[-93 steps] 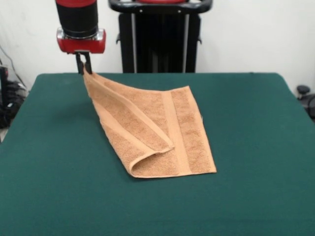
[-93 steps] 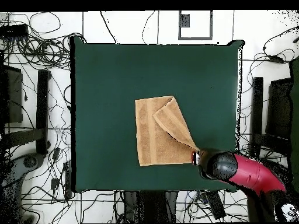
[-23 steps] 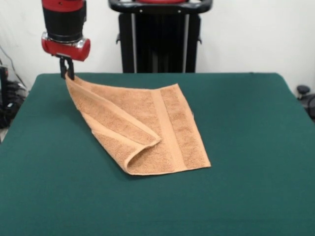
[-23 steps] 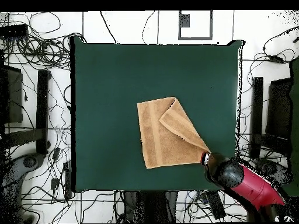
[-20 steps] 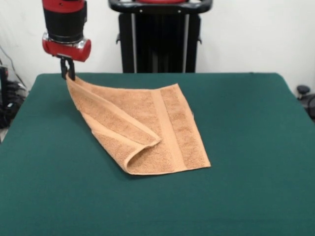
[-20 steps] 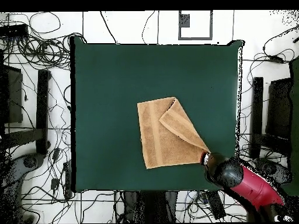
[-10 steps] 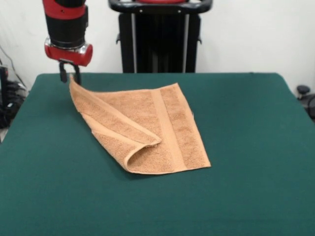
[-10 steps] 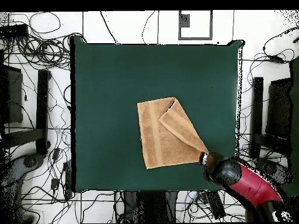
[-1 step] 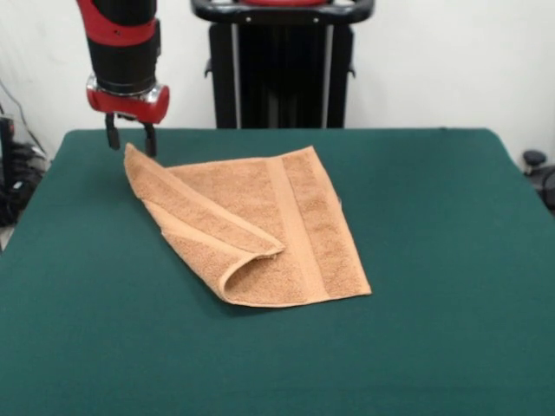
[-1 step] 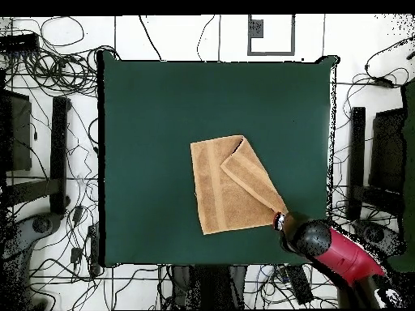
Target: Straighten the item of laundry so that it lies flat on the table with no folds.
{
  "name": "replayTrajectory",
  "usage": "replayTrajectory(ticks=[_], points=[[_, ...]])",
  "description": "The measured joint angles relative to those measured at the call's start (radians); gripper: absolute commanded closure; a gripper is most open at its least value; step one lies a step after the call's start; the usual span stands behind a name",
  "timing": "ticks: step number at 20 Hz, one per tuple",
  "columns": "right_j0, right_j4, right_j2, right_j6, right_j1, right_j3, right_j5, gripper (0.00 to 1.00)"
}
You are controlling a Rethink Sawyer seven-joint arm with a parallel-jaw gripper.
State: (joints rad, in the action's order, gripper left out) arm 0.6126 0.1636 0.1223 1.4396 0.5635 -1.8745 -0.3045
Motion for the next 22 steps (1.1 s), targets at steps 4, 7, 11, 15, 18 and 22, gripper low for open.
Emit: replayTrajectory(ticks=[4,7,11,15,18,22], points=[[0.002,0.0,-0.001,0.0,0.001,0.0,0.0,0.0],[0.005,0.0,-0.001,0.0,0.002,0.0,0.0,0.0],[0.005,0.0,-0.001,0.0,0.017,-0.001,0.0,0.0],[-0.006,0.0,-0.002,0.0,0.051,-0.001,-0.003,0.0],[-0.019,0.0,-0.002,0.0,0.087,-0.001,-0.013,0.0],[-0.054,0.001,-0.002,0.0,0.139,0.0,-0.037,0.0]])
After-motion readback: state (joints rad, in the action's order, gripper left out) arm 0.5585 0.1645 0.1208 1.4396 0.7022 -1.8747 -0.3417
